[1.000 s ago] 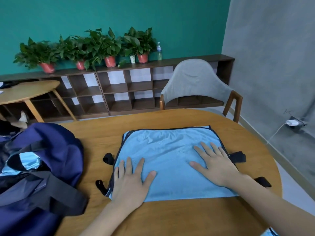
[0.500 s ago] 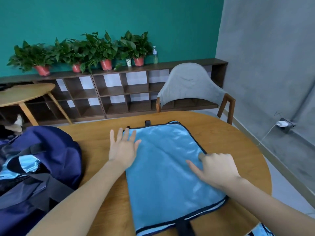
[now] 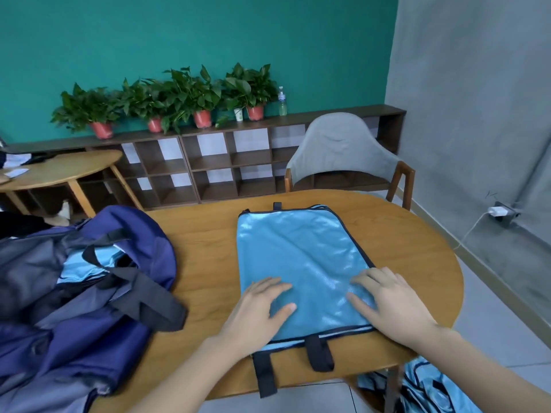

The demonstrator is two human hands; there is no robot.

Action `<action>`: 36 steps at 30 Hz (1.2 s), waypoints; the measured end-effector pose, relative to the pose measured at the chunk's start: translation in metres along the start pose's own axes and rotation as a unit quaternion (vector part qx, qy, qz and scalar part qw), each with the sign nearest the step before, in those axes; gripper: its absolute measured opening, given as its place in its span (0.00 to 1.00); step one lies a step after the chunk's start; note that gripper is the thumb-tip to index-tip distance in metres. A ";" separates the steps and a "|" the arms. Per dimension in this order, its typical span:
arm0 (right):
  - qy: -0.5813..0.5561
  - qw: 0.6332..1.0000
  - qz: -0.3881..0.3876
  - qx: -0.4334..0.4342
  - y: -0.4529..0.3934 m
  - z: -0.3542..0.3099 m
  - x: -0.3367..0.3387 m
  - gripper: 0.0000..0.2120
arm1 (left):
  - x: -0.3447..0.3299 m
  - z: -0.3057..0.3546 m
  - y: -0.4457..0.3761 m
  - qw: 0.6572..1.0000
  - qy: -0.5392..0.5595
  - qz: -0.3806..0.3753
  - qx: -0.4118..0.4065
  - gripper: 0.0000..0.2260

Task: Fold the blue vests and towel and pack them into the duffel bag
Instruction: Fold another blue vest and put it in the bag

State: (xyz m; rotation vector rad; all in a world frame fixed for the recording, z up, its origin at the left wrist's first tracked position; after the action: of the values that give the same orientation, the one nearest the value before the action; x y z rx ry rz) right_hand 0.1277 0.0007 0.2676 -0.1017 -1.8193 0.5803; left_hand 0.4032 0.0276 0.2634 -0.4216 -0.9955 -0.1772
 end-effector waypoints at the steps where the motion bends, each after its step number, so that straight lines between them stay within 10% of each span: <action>1: -0.020 1.000 -0.007 0.001 0.010 0.002 0.004 0.23 | 0.003 0.004 0.012 0.999 0.024 0.029 -0.010 0.16; 6: -0.095 0.994 -0.052 -0.022 0.056 0.011 0.015 0.30 | 0.017 0.011 0.066 0.986 0.084 0.136 0.041 0.02; 19: -0.197 0.977 -0.069 -0.052 0.106 0.009 0.033 0.32 | 0.014 0.015 0.121 0.990 0.062 0.096 0.078 0.20; 27: -0.189 0.982 0.014 0.008 0.115 0.006 0.042 0.12 | 0.009 0.019 0.131 0.987 0.054 0.146 0.039 0.18; 36: -0.323 0.937 -0.119 -0.066 0.120 -0.010 0.076 0.03 | 0.036 0.049 0.149 0.963 0.158 0.211 0.053 0.08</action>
State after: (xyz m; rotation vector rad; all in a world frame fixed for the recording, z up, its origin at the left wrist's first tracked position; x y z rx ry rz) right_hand 0.0859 0.1353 0.2838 0.2478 -2.4635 0.3335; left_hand 0.4343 0.1843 0.2773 -0.4808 -0.5801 0.1901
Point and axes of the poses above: each hand's wrist, its own y-axis away from the middle knuckle, its own x-axis out of the back of the hand, z = x × y, the point moved 5 cm from there along -y, towards the middle knuckle, and after that the axes turned 8 degrees about -x, right-handed, at the moved point
